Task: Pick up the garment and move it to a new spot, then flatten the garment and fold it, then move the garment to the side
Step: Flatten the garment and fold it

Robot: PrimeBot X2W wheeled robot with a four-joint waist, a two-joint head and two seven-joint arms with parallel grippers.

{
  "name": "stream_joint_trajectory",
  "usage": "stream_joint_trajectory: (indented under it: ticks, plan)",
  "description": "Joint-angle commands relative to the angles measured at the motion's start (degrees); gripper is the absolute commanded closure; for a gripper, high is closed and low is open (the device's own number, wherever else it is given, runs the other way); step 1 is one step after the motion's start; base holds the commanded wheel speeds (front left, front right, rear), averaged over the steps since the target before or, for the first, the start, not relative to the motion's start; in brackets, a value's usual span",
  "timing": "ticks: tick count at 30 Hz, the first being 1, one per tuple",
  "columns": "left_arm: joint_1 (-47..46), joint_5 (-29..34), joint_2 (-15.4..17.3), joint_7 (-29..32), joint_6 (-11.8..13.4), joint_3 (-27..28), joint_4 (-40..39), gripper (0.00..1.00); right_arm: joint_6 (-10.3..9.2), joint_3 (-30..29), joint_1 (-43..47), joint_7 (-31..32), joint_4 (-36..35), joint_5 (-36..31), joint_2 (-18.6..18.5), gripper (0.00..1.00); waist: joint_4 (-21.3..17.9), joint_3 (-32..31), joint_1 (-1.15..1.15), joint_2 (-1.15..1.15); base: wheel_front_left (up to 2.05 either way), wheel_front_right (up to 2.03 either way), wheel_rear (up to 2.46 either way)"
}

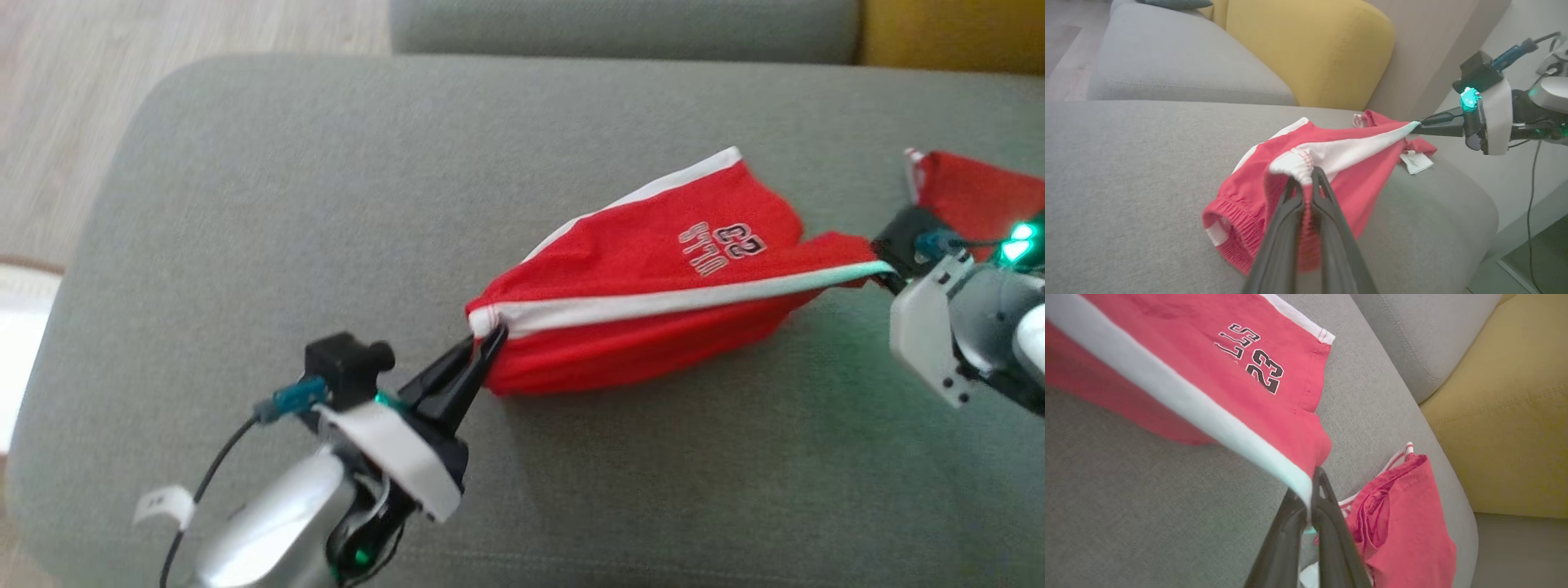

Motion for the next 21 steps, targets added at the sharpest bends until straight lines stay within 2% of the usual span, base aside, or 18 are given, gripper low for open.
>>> stream_joint_trajectory:
  ticks: [1,10,21]
  plan:
    - [-3.76,0.28,0.32,-0.35,0.06,2.33,-0.33,1.0,-0.05,0.85,-1.92,-0.42,-0.12,-0.38,-2.59,1.0,1.58,1.88,0.0,0.0,0.0,0.0,0.0]
    - [-10.47,-0.31,-3.56,-0.35,0.06,0.15,5.92,1.0,-0.05,11.19,-13.48,-2.56,5.82,1.85,-2.92,1.0,4.74,6.89,0.0,0.0,0.0,0.0,0.0]
    - [-13.69,-0.13,-5.47,-0.35,0.06,-1.12,7.31,1.0,-0.05,18.52,-22.01,-4.76,11.3,3.92,-1.25,1.0,6.53,10.39,0.0,0.0,0.0,0.0,0.0]
